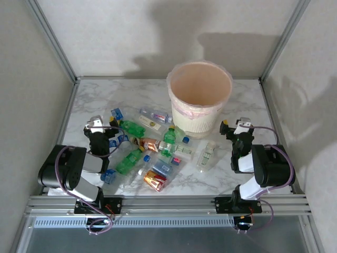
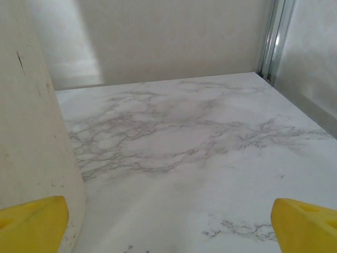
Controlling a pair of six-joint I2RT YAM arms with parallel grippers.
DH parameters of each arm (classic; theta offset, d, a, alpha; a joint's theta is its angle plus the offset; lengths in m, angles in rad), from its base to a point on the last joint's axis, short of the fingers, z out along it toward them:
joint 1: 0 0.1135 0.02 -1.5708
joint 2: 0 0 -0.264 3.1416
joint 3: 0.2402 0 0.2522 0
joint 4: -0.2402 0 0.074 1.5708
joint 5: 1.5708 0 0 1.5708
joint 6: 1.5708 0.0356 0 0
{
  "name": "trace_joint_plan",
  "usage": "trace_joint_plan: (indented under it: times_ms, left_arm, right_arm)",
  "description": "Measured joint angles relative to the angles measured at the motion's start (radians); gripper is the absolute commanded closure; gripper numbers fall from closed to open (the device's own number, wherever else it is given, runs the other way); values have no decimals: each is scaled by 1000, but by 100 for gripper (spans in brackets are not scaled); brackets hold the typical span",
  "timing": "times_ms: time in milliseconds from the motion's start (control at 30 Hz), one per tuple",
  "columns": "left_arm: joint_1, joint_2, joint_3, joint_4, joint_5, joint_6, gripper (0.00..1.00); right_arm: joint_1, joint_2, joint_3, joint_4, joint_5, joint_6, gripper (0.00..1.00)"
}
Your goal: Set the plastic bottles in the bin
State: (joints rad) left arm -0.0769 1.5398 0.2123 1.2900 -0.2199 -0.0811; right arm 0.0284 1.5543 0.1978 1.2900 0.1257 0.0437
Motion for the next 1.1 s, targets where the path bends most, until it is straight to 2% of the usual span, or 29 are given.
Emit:
trace_joint_plan:
  times_ms: [1100]
  left_arm:
    - [0, 0, 1, 0, 0, 0, 1]
  right_arm:
    - [-2, 0, 2, 0, -15, 0, 1]
